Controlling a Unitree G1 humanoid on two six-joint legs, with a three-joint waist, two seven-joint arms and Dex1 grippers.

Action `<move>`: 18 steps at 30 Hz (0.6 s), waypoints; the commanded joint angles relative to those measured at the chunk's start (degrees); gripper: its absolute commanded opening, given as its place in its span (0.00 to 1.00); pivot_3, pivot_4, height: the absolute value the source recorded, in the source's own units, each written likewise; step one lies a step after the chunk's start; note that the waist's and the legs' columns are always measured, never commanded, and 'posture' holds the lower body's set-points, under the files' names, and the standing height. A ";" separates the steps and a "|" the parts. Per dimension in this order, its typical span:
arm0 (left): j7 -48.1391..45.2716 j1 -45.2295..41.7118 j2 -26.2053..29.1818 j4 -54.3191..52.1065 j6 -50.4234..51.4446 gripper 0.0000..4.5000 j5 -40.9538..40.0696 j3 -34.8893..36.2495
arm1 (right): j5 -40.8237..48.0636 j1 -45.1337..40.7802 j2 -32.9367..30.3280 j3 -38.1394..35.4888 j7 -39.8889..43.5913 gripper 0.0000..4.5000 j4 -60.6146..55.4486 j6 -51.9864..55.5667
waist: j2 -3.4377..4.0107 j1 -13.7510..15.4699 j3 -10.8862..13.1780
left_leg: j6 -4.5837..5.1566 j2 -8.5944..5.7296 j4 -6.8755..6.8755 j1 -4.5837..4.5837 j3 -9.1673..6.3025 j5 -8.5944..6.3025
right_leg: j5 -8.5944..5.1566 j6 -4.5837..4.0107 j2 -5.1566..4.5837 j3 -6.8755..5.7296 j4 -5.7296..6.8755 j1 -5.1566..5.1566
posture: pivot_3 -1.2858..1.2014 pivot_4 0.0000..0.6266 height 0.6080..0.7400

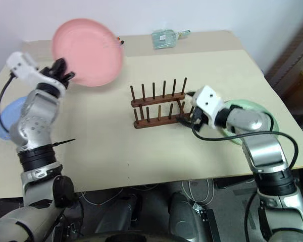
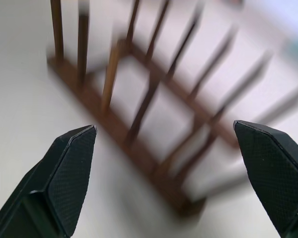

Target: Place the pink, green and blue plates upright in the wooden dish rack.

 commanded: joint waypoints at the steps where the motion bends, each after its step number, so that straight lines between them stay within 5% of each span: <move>1: 0.02 -4.04 -3.42 -5.20 -0.27 0.00 -0.08 -5.71 | -5.49 -5.54 1.85 3.21 -3.60 1.00 -1.52 -6.41 | 0.00 0.08 0.00 | 0.00 -0.01 0.01 -0.02 -0.01 0.00 | 0.00 0.00 0.00 0.00 0.00 -0.02 | 0.52 0.24 0.94; 14: 3.71 -2.55 -14.82 -11.48 4.89 0.00 -3.70 -12.28 | -33.81 -12.59 4.31 13.51 -20.88 1.00 12.92 -30.57 | -0.01 -0.11 0.00 | -0.27 -0.08 -0.01 -0.21 0.02 0.18 | 0.01 -0.01 -0.02 0.02 0.04 -0.28 | 0.52 0.24 0.94; 18: 4.70 -1.35 -16.23 -12.60 6.75 0.00 -5.10 -12.26 | -37.99 -13.34 4.62 13.95 -23.71 0.70 14.57 -33.50 | -0.01 -0.11 0.00 | -0.28 -0.09 -0.02 -0.21 0.01 0.18 | 0.01 -0.01 -0.02 0.02 0.04 -0.28 | 0.52 0.24 0.94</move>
